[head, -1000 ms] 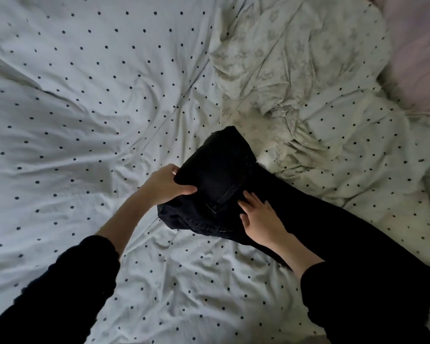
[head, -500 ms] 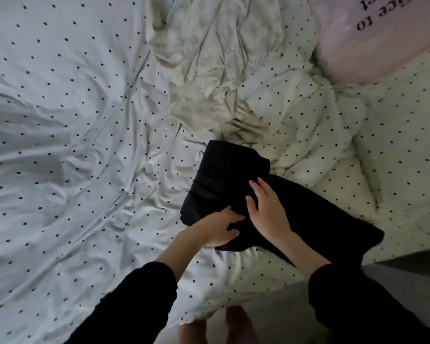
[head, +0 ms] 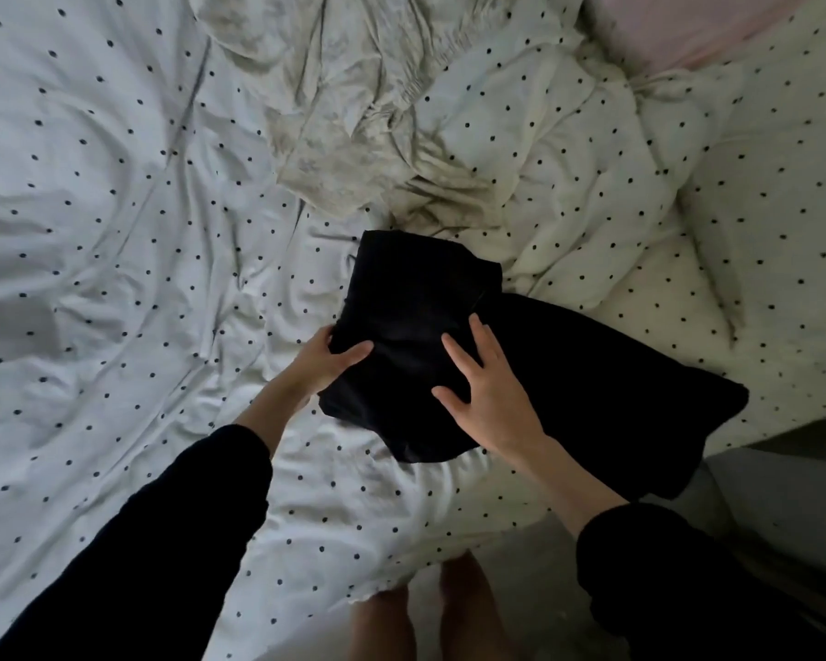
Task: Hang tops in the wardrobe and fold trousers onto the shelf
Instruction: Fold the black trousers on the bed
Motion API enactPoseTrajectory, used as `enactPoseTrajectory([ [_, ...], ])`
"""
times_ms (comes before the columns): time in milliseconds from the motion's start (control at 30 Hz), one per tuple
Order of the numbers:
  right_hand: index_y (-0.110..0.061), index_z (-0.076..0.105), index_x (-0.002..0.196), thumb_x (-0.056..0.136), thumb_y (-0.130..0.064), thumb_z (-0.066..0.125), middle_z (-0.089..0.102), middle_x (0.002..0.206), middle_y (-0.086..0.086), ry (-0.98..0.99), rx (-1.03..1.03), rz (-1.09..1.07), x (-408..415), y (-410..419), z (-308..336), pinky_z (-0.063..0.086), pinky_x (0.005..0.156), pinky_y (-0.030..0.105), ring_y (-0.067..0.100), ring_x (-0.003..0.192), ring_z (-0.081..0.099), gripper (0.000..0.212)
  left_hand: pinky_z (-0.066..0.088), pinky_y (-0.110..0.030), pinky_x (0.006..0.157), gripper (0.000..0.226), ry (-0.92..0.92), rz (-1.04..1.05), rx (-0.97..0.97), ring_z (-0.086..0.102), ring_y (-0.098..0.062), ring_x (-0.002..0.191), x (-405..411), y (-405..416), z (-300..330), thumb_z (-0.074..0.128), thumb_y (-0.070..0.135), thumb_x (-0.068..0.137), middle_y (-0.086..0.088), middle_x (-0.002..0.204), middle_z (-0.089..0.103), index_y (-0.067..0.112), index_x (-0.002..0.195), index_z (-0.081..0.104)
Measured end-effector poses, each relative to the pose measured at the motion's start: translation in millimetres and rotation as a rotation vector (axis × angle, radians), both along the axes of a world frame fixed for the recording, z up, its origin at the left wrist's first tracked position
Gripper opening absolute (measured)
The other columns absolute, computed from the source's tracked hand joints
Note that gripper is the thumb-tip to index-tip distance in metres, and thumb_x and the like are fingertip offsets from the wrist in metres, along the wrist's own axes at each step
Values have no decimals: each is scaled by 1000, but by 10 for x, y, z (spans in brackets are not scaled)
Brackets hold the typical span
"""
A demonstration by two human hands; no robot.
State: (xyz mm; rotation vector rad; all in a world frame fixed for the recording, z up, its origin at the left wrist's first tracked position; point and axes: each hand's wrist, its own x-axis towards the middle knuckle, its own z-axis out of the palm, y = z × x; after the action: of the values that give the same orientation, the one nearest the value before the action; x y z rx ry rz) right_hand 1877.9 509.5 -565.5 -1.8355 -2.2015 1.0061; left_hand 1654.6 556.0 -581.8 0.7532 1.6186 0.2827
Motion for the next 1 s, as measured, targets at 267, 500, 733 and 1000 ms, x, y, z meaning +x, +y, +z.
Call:
enactPoseTrajectory([
  [267,-21,-1,152,100,-36,35,-16,158,11,-236,-188,0,37,-354,122,26,115,42,28,147,-6,65,52,-34,82,43,244,-153,181,63,-26,98,175,-10,511,72,16,80,-4,99,63,5,118,54],
  [500,-19,26,149,103,-23,36,11,158,-1,255,-579,-307,622,-240,393,30,110,31,25,139,31,48,45,-37,81,46,485,-510,447,61,-30,98,921,-203,1166,63,28,86,-6,111,63,13,125,44],
  [733,-11,55,125,102,-37,31,62,120,4,776,-632,-988,1679,-584,539,47,96,39,22,107,60,42,43,-35,87,54,470,-838,510,46,-22,115,2136,-588,1320,59,41,84,-3,122,47,16,129,41],
  [1000,-15,19,151,98,-44,41,27,154,5,436,-500,-863,2224,-744,289,27,114,36,24,140,28,64,20,-36,114,47,434,-1177,499,17,-13,143,2746,-861,713,47,31,95,5,151,30,22,141,41],
])
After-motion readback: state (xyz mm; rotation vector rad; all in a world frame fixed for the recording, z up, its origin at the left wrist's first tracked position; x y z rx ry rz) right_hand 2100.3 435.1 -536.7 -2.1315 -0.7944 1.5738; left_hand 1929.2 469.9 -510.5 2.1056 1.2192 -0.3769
